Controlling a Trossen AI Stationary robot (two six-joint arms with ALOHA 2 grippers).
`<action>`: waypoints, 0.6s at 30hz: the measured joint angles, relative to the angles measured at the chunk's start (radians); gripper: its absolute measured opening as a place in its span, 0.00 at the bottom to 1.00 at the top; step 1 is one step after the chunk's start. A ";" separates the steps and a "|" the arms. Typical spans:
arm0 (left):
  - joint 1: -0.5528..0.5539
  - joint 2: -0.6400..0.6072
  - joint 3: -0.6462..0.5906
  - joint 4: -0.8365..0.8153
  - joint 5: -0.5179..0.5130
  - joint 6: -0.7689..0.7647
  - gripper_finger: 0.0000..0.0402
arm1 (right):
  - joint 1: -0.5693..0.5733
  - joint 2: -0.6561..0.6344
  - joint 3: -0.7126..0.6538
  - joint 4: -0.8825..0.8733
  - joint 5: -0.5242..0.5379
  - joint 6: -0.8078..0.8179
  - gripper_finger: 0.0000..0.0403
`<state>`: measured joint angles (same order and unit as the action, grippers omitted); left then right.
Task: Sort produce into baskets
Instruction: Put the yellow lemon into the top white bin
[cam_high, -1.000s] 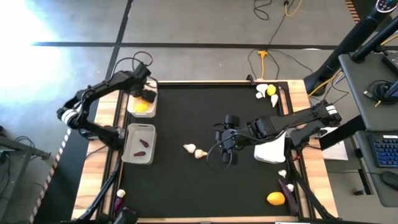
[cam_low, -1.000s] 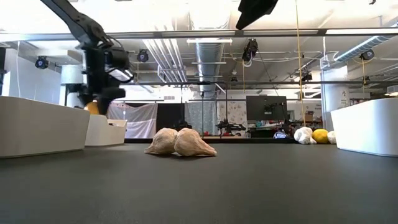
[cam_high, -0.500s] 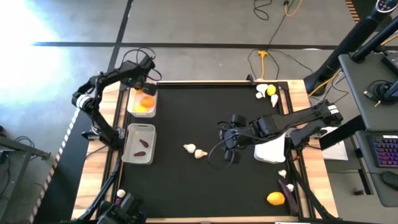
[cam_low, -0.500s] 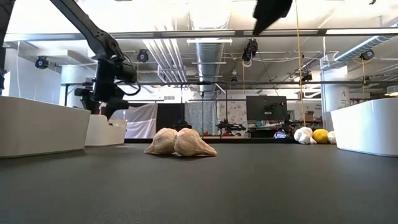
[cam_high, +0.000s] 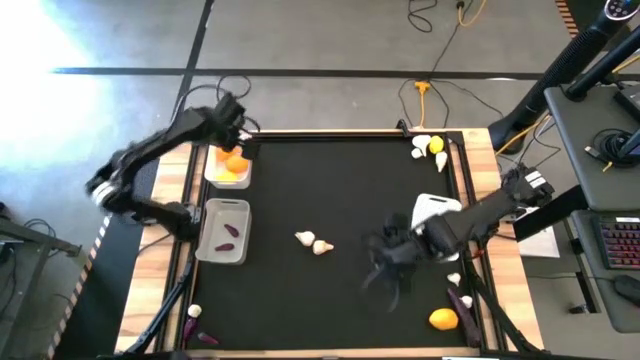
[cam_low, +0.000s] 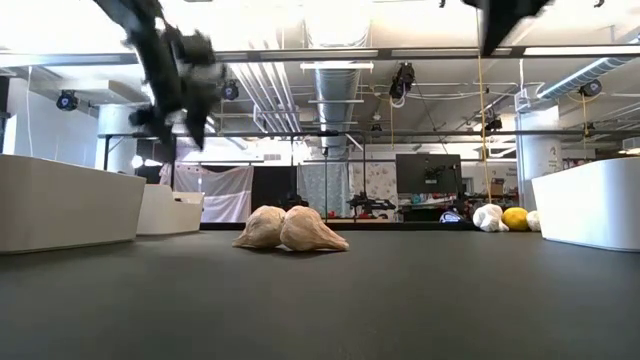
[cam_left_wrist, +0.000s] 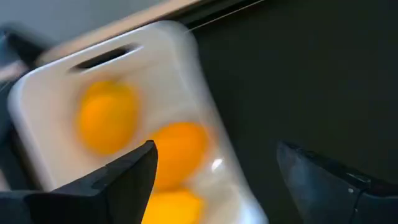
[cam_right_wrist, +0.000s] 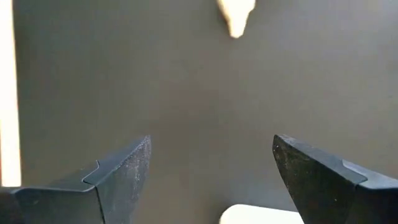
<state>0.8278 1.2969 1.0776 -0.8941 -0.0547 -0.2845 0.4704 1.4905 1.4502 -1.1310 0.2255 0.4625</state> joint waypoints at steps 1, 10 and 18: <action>-0.065 -0.061 -0.022 0.032 0.002 -0.022 0.76 | 0.031 0.000 -0.007 -0.001 -0.001 0.022 0.82; -0.853 -0.370 -0.285 0.525 -0.122 -0.231 0.73 | 0.289 0.086 -0.018 -0.046 -0.122 0.238 0.82; -1.369 -0.372 -0.387 0.718 -0.584 -0.430 0.73 | 0.409 0.217 -0.021 -0.060 -0.343 0.463 0.82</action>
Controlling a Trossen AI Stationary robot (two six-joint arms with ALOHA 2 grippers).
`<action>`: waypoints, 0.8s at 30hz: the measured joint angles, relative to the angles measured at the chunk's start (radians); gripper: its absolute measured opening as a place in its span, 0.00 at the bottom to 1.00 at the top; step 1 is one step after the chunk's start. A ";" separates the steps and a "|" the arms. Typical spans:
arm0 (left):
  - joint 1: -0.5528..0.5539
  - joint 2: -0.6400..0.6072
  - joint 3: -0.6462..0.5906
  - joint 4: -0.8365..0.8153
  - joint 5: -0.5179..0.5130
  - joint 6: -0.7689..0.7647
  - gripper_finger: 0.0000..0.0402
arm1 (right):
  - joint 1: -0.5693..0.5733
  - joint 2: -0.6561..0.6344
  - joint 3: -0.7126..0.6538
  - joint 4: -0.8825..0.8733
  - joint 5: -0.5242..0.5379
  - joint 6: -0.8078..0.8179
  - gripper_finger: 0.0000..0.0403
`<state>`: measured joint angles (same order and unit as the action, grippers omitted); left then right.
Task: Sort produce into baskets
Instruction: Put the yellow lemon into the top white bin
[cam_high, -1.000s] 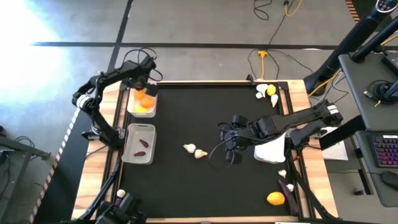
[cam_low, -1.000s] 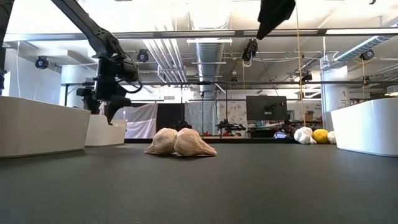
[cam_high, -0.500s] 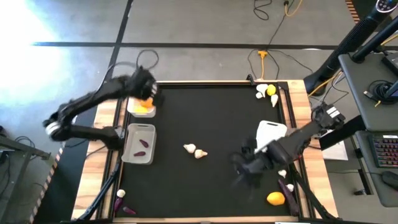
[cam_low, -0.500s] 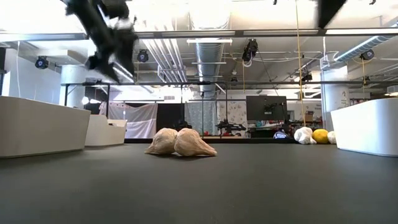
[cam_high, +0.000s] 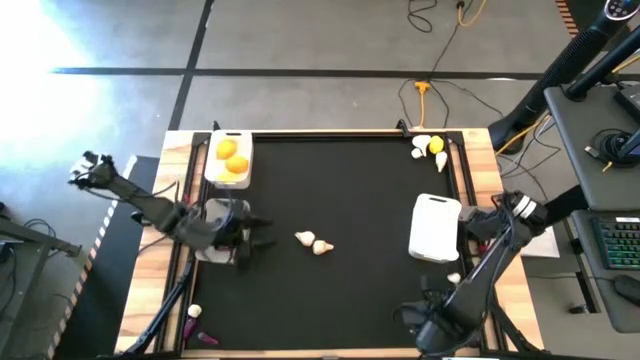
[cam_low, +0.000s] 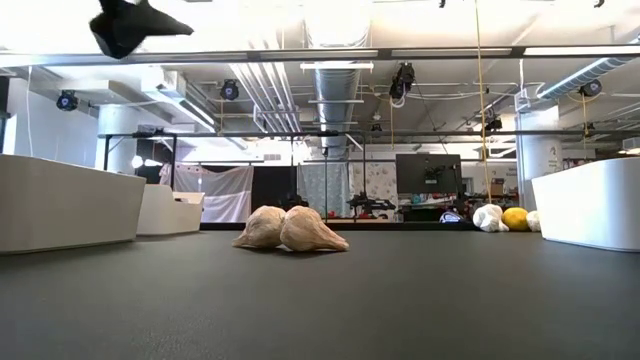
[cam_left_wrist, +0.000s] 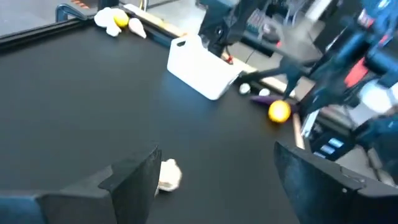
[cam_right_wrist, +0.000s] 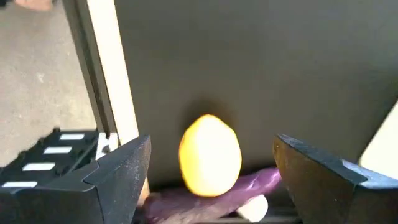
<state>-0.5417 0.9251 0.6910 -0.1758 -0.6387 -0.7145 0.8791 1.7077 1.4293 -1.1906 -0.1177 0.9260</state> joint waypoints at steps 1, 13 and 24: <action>-0.029 0.007 0.000 -0.001 -0.028 -0.018 0.73 | 0.011 0.009 -0.005 -0.002 -0.013 0.009 0.82; -0.077 0.140 0.030 0.021 -0.059 -0.009 0.73 | 0.048 0.031 -0.185 0.066 -0.174 -0.044 0.82; -0.077 0.142 0.035 0.019 -0.059 0.011 0.73 | 0.061 0.030 -0.364 0.246 -0.200 -0.001 0.70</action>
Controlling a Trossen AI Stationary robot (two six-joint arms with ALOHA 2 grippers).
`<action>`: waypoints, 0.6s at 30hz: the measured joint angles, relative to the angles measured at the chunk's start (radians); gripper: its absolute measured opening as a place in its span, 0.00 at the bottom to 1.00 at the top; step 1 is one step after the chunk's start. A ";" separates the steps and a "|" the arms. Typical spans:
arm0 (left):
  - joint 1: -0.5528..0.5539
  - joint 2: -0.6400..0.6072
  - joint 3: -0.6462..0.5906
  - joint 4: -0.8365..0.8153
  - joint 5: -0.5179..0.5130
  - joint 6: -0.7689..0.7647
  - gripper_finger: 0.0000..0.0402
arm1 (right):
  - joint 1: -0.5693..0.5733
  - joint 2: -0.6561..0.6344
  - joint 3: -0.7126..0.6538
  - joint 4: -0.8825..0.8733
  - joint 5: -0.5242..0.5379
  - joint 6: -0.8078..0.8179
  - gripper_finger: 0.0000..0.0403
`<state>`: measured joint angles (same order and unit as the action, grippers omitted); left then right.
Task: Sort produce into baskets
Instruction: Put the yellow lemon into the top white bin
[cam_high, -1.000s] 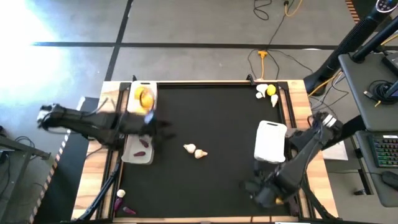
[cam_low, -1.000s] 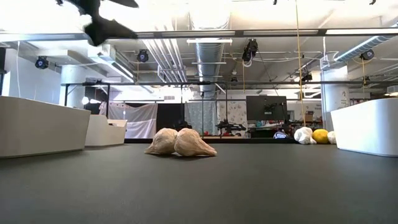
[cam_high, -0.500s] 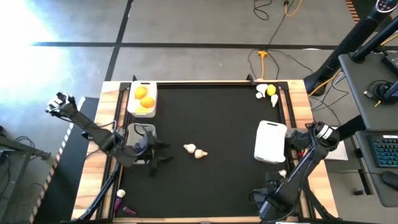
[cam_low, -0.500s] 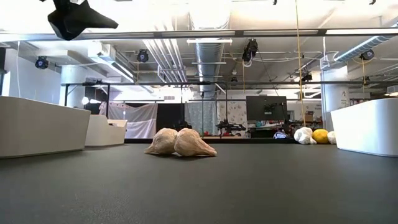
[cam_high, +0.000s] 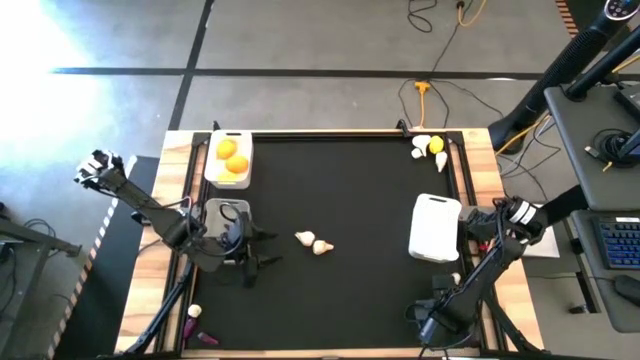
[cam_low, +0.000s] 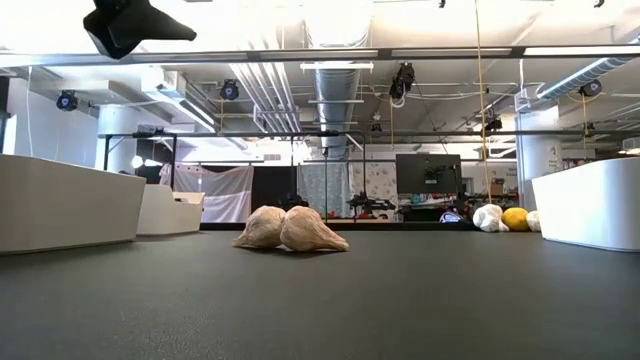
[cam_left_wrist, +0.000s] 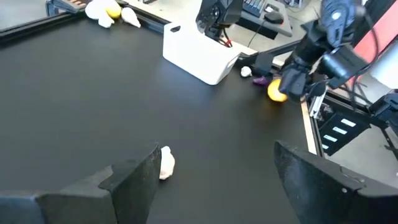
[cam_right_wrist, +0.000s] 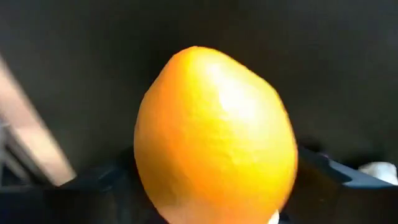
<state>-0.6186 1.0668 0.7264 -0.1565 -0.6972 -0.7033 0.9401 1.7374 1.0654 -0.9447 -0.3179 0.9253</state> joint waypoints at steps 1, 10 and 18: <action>0.000 -0.003 0.005 -0.005 0.000 0.008 0.73 | 0.000 0.000 -0.008 -0.004 0.000 0.000 0.66; 0.009 -0.079 0.042 -0.163 0.002 0.016 0.73 | -0.222 -0.030 0.268 -0.177 0.196 -0.256 0.54; 0.102 -0.106 0.040 -0.218 0.096 0.040 0.73 | -0.690 0.001 0.367 0.011 0.440 -0.702 0.54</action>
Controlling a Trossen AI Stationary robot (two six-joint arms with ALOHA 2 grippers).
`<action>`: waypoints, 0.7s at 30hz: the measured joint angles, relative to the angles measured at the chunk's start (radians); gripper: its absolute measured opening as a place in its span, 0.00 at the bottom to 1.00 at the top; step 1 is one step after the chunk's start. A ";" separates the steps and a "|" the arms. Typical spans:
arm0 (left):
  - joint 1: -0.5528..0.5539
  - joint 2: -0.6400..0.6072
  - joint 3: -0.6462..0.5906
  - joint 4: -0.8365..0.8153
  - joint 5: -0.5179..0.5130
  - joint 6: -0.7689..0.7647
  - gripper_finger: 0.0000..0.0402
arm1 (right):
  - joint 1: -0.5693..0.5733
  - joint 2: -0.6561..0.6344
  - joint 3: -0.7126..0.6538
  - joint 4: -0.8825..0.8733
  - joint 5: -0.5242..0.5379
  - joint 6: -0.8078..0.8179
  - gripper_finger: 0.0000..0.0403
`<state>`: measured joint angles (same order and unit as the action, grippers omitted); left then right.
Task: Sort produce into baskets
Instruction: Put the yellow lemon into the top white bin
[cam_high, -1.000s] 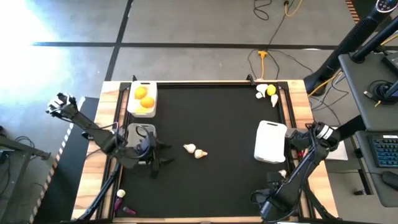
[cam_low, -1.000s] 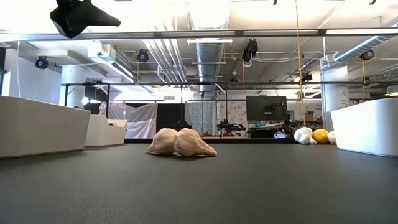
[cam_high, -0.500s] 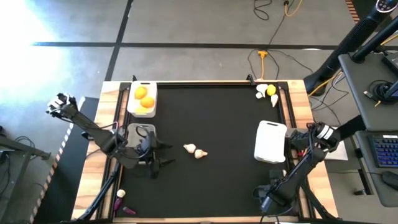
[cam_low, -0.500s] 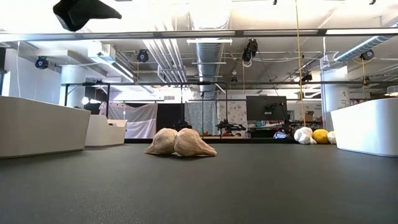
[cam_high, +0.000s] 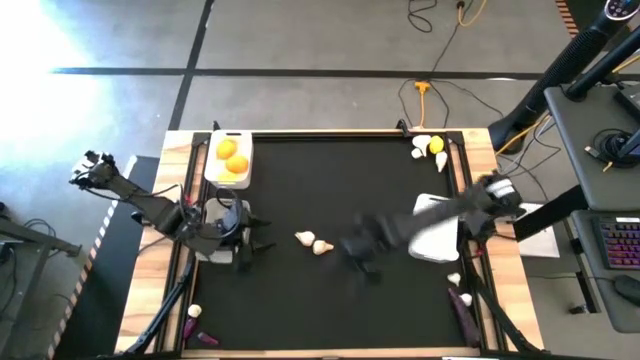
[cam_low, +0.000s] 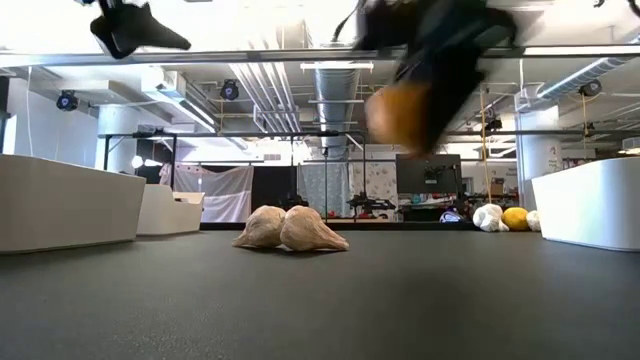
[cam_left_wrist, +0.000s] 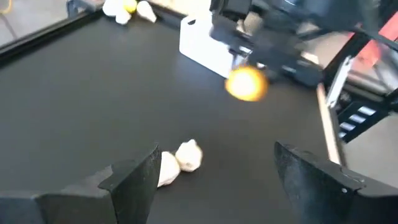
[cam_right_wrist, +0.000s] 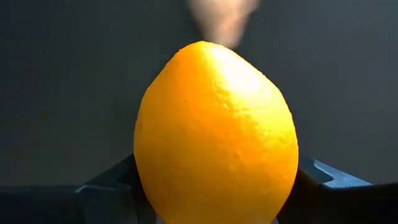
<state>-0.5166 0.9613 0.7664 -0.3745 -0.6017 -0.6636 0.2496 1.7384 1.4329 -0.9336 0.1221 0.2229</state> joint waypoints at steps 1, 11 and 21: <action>0.017 0.000 0.000 -0.017 0.018 0.002 0.73 | -0.054 0.004 -0.011 0.037 0.002 -0.040 0.54; 0.322 0.013 -0.015 -0.080 0.296 0.199 0.73 | -0.342 0.168 -0.051 0.347 -0.100 -0.186 0.59; 0.583 0.105 -0.146 0.233 0.626 0.568 0.75 | -0.345 0.175 -0.030 0.370 -0.125 -0.148 0.76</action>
<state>0.0665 1.0665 0.6200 -0.1413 0.0246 -0.0952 -0.0950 1.9134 1.4033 -0.5636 -0.0031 0.0746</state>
